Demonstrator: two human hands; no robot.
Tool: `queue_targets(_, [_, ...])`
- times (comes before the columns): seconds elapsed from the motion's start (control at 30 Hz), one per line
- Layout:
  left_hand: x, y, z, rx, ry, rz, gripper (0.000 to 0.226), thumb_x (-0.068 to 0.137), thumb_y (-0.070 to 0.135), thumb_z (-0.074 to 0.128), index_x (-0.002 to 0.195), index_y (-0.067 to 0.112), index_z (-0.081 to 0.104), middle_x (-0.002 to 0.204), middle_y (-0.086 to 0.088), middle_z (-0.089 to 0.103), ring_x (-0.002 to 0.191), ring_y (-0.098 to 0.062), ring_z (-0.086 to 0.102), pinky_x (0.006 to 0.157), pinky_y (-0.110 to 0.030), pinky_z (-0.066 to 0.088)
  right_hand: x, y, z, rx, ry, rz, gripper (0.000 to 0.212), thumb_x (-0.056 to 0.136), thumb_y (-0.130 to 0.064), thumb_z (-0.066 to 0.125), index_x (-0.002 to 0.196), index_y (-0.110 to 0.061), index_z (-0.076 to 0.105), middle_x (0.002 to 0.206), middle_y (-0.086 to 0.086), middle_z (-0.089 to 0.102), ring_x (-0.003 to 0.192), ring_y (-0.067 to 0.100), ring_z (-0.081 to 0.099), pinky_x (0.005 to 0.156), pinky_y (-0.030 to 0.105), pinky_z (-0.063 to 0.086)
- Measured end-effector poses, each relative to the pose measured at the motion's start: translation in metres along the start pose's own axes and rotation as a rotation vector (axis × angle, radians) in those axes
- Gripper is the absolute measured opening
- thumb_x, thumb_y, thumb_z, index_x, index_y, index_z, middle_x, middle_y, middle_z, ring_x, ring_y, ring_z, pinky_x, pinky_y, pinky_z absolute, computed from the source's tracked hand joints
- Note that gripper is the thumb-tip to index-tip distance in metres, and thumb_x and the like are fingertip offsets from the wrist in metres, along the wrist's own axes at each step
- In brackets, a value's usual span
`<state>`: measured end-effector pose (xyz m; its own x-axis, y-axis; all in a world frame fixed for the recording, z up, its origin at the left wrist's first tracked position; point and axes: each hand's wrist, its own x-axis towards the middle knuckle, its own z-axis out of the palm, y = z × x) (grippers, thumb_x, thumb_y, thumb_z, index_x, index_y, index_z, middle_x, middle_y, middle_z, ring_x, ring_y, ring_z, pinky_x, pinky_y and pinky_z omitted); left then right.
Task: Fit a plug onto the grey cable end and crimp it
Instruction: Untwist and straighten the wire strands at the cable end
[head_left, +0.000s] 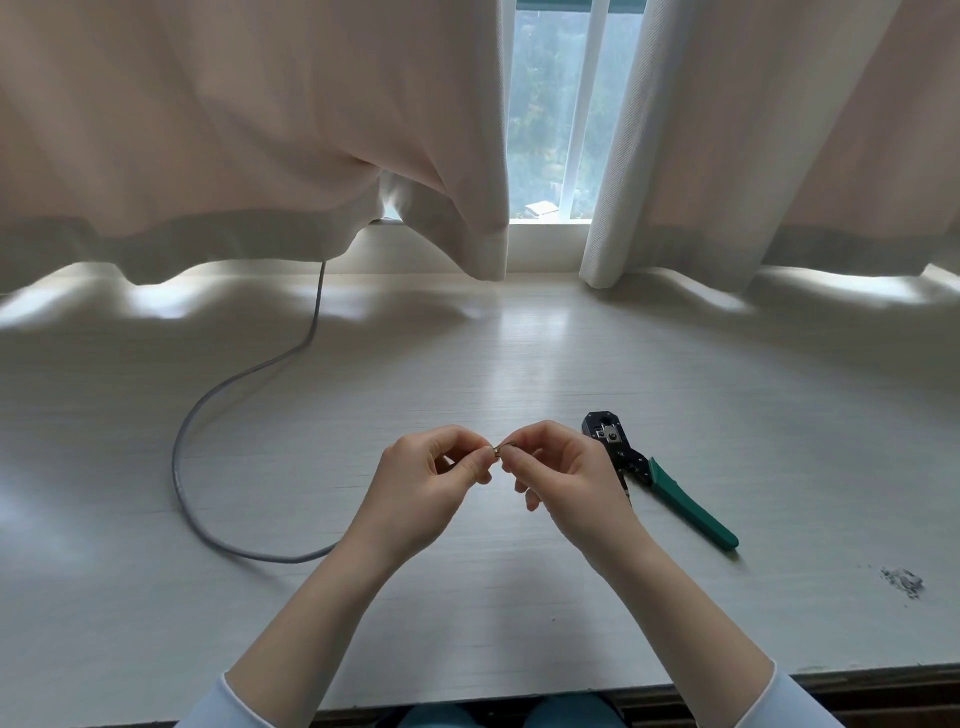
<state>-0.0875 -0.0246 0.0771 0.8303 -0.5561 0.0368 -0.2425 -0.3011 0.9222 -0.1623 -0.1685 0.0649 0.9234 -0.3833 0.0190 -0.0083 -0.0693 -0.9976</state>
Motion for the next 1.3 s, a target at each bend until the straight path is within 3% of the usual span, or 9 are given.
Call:
queue_targets(0.3, [0.0001, -0.0005, 0.0015, 0.008, 0.008, -0.006, 0.013, 0.088, 0.022, 0.066, 0.077, 0.023, 0.073, 0.063, 0.013, 0.069, 0.049, -0.001, 0.046, 0.049, -0.012, 0.034, -0.0019, 0.0016, 0.0015, -0.128, 0.032, -0.089, 0.012, 0.086, -0.013, 0.066, 0.079, -0.021, 0.068, 0.076, -0.011, 0.068, 0.067, 0.013, 0.058, 0.058, 0.033, 0.047])
queue_targets(0.5, [-0.0006, -0.0007, 0.0028, -0.017, 0.008, 0.0, 0.013, 0.089, 0.021, 0.066, 0.078, 0.021, 0.073, 0.063, 0.011, 0.068, 0.047, 0.0, 0.045, 0.048, -0.011, 0.033, -0.002, 0.0009, 0.0028, -0.058, 0.028, -0.062, 0.011, 0.086, -0.007, 0.065, 0.079, -0.014, 0.068, 0.067, -0.01, 0.065, 0.06, 0.011, 0.056, 0.05, 0.024, 0.046])
queue_targets(0.63, [-0.0027, -0.0016, 0.004, 0.002, -0.005, 0.016, 0.015, 0.089, 0.021, 0.065, 0.076, 0.025, 0.071, 0.063, 0.013, 0.067, 0.05, -0.002, 0.045, 0.05, -0.012, 0.035, -0.0022, 0.0001, 0.0048, -0.022, 0.048, -0.027, 0.011, 0.084, -0.006, 0.064, 0.074, -0.011, 0.064, 0.064, -0.008, 0.061, 0.06, 0.013, 0.056, 0.05, 0.026, 0.045])
queue_targets(0.83, [-0.0032, -0.0012, 0.0029, 0.008, -0.035, 0.039, 0.012, 0.089, 0.024, 0.066, 0.078, 0.025, 0.072, 0.066, 0.009, 0.069, 0.048, -0.003, 0.043, 0.048, -0.013, 0.034, -0.0011, -0.0014, 0.0037, -0.083, 0.07, -0.003, 0.012, 0.082, -0.011, 0.065, 0.071, -0.017, 0.063, 0.065, -0.012, 0.062, 0.066, 0.013, 0.058, 0.06, 0.031, 0.048])
queue_targets(0.97, [-0.0028, -0.0017, 0.0028, -0.033, -0.001, 0.029, 0.012, 0.089, 0.021, 0.066, 0.08, 0.023, 0.073, 0.065, 0.008, 0.07, 0.049, -0.001, 0.047, 0.048, -0.013, 0.034, 0.0003, -0.003, -0.0008, -0.076, 0.006, -0.03, 0.009, 0.085, -0.012, 0.067, 0.077, -0.017, 0.067, 0.065, -0.015, 0.064, 0.061, 0.007, 0.057, 0.053, 0.021, 0.048])
queue_targets(1.3, [-0.0024, 0.0001, 0.0072, -0.061, 0.064, 0.039, 0.008, 0.087, 0.018, 0.067, 0.08, 0.018, 0.069, 0.063, 0.003, 0.069, 0.05, 0.002, 0.054, 0.048, -0.008, 0.035, -0.0014, 0.0021, 0.0018, 0.057, 0.053, 0.015, 0.008, 0.084, -0.01, 0.07, 0.077, -0.014, 0.07, 0.061, -0.009, 0.065, 0.055, 0.01, 0.057, 0.049, 0.023, 0.047])
